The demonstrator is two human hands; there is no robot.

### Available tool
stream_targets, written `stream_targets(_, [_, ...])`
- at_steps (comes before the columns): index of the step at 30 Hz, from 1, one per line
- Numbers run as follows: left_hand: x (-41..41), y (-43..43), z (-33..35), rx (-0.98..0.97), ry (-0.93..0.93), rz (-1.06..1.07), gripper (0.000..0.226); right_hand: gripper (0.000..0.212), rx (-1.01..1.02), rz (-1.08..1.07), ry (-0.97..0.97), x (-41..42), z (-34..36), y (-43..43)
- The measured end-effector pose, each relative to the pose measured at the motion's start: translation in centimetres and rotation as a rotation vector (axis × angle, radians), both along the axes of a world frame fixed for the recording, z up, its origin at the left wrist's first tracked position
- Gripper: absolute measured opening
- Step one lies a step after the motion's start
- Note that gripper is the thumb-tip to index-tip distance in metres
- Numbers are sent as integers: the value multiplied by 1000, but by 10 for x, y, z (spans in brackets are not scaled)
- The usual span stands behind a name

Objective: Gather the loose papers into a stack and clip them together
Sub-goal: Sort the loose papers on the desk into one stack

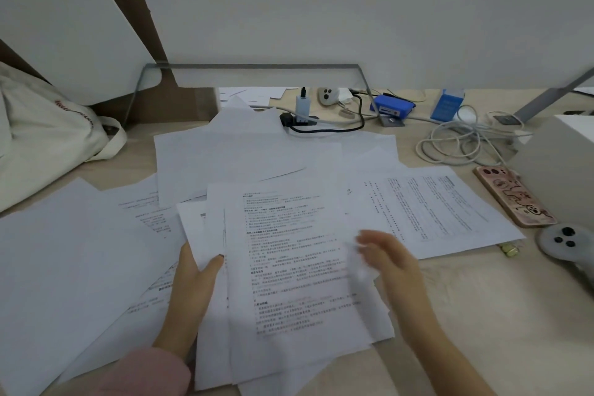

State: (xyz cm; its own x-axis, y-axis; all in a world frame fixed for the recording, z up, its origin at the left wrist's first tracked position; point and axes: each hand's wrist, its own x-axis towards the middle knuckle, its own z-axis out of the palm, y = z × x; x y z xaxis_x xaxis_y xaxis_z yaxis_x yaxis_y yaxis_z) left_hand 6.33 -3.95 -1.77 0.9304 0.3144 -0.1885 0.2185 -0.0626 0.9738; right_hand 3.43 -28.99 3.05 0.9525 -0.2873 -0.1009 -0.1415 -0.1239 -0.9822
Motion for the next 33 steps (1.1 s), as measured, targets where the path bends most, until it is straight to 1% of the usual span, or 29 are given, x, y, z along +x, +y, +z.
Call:
stream_targets(1, [1, 0, -2, 14, 0, -1, 44, 23, -23, -133, -6, 1, 0, -16])
stream_targets(2, [1, -1, -3, 27, 2, -4, 44, 28, -3, -251, 10, 2, -5, -32])
stream_targets(4, [2, -1, -5, 48, 6, -1, 44, 39, 84, -404, 90, 3, -14, -61])
stream_targets(5, [2, -1, -6, 56, 6, 1, 44, 39, 142, -426, 121, 3, -19, -73])
stream_targets(7, [3, -2, -7, 75, -10, 1, 43, 16, 270, -401, 136, 6, -23, -89])
stream_targets(10, [2, -4, -6, 61, -21, -4, 45, 11, 405, -348, 115, 15, -23, -94])
stream_targets(11, [1, -3, -6, 53, -18, -10, 49, 15, 428, -331, 119, 17, -23, -93])
stream_targets(13, [1, -2, -5, 73, -3, -34, 58, 30, 445, -290, 122, 22, -23, -90])
stream_targets(15, [1, -2, -4, 91, 11, -50, 65, 32, 397, -275, 129, 26, -25, -86])
stream_targets(18, [2, -3, -6, 91, 18, -44, 65, 23, 302, -298, 134, 32, -24, -81])
stream_targets(21, [3, -1, -8, 102, 24, -54, 64, 15, 62, -329, 113, 34, -20, -79])
stream_targets(23, [4, 0, -9, 111, 16, -46, 64, 13, -69, -330, 37, 34, -9, -75])
stream_targets(26, [4, -1, -10, 128, 21, -40, 63, 22, -314, -309, -139, 35, 13, -68])
stream_targets(27, [4, -1, -10, 140, 17, -43, 63, 23, -359, -282, -199, 34, 23, -64])
stream_targets(30, [6, 0, -10, 149, 13, -50, 64, 21, -360, -154, -341, 32, 48, -49])
stream_targets(33, [7, 0, -10, 127, 11, -52, 64, 21, -337, -22, -426, 29, 67, -36])
